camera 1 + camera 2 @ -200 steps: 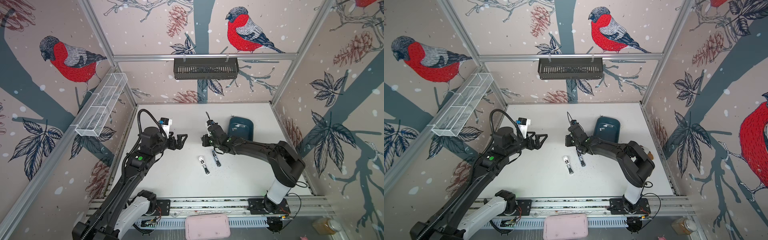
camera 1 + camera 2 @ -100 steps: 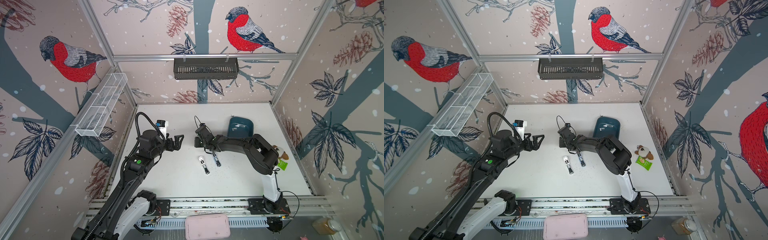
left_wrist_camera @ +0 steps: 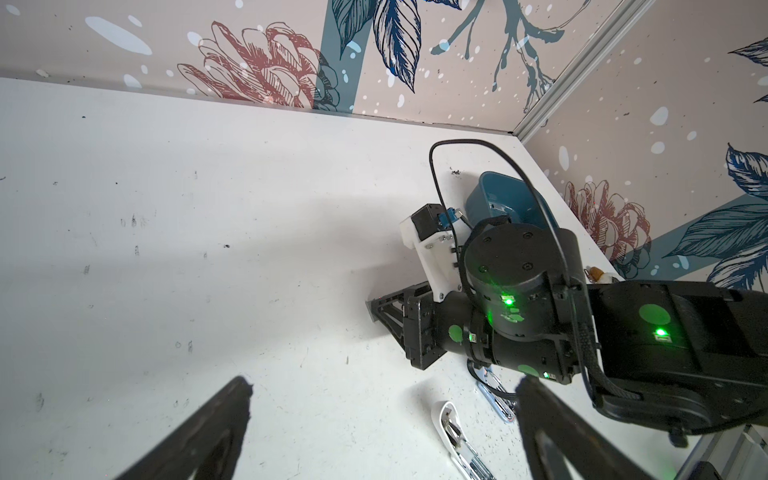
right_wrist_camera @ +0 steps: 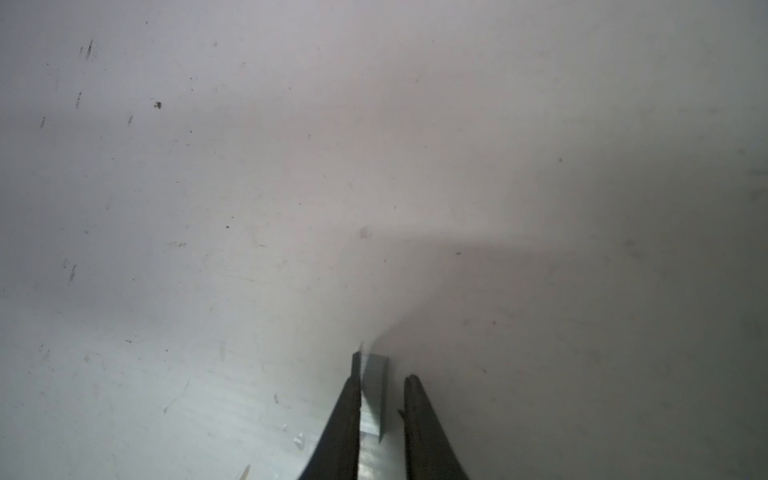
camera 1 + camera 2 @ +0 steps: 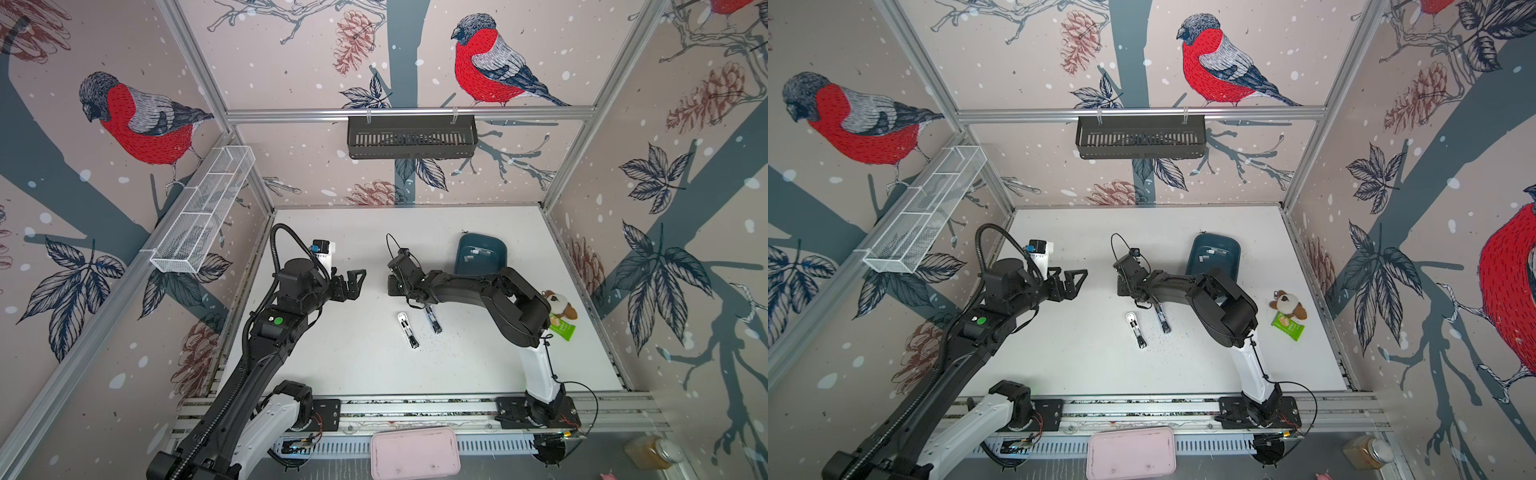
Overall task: Load the staples into the stapler
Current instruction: 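Open the right gripper to set the staple strip on the table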
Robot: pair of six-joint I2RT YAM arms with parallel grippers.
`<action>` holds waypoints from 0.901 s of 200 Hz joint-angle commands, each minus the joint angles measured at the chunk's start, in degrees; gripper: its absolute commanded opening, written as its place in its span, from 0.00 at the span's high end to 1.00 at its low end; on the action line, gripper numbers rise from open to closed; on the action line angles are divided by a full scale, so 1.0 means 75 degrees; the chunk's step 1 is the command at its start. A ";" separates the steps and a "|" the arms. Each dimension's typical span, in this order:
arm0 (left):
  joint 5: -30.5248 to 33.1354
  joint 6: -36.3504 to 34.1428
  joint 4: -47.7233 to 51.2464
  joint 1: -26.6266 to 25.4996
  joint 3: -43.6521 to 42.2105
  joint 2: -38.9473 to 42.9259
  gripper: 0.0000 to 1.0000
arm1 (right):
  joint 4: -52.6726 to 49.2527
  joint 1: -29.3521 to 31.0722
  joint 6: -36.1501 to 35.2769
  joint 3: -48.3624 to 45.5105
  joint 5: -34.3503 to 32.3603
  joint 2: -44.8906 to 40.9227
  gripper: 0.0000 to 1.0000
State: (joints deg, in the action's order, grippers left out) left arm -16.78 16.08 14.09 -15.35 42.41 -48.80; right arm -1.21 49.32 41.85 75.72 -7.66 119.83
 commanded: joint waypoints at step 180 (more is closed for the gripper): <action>0.0455 0.1850 -0.0249 -0.1474 0.1412 -0.4550 0.28 | 0.2513 -0.0013 -0.2469 -0.5487 0.0296 -0.6252 0.45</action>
State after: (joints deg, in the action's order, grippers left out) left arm -14.87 27.31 12.64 -25.19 50.59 -79.11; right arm 13.80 50.02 25.67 36.27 -7.11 74.78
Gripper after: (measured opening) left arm 0.736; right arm 0.486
